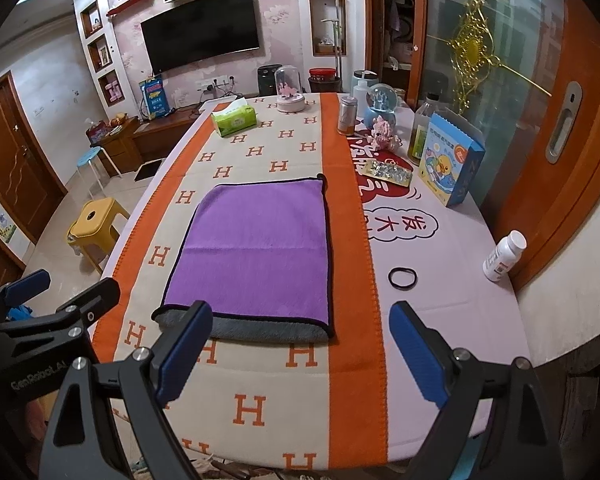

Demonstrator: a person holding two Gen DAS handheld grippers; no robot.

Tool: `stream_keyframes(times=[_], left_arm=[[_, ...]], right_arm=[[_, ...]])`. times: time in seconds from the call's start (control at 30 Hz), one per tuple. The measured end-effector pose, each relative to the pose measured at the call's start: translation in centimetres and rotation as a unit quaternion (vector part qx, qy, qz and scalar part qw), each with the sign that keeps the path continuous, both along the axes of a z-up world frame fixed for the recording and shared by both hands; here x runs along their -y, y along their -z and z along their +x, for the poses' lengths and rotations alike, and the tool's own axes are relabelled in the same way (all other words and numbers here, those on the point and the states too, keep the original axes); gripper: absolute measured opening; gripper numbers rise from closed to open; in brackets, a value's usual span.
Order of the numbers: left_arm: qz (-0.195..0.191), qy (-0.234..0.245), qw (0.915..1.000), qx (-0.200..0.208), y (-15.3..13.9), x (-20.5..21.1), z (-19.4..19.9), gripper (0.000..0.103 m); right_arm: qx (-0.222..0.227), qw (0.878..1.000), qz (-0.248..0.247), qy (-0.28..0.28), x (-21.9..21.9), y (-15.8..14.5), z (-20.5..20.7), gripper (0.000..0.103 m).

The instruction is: Fold towel

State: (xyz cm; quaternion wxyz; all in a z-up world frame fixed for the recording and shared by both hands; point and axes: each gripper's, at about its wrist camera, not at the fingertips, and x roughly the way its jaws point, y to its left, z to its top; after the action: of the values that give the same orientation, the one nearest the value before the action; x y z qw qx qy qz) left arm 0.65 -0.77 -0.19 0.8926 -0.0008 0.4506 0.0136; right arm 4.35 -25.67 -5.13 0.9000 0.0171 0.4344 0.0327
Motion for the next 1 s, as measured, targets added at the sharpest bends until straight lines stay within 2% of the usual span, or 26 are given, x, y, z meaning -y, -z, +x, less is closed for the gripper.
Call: stream_keyframes(times=[0.23, 0.37, 0.53, 0.7, 0.87, 1.0], left_arm=[[0.0, 0.009, 0.9994, 0.033, 0.1, 0.2, -0.4, 0.102], [0.009, -0.004, 0.9992, 0.039, 0.6, -0.5, -0.3, 0.102], [0.006, -0.007, 1.0, -0.001, 2.9, -1.7, 1.3, 0.102], [-0.034, -0.019, 0.998, -0.05, 6.4, -4.1, 3.4, 0.102], [-0.007, -0.007, 0.9992, -0.038, 8.5, -5.2, 5.3, 0.101], [0.018, 0.042, 0.9984, -0.032, 10.6, -5.1, 7.3, 0.101]], right_arm=[[0.002, 1.0, 0.012, -0.011, 1.8, 0.7, 0.9, 0.09], [-0.002, 1.0, 0.012, -0.015, 2.6, 1.7, 1.4, 0.09], [-0.009, 1.0, 0.002, -0.024, 2.9, 3.6, 2.3, 0.09], [-0.028, 0.999, 0.001, -0.034, 3.0, 6.1, 3.9, 0.088], [-0.048, 0.998, -0.008, -0.05, 2.3, 8.9, 5.7, 0.083], [-0.061, 0.995, -0.02, -0.073, 1.6, 11.2, 7.0, 0.079]])
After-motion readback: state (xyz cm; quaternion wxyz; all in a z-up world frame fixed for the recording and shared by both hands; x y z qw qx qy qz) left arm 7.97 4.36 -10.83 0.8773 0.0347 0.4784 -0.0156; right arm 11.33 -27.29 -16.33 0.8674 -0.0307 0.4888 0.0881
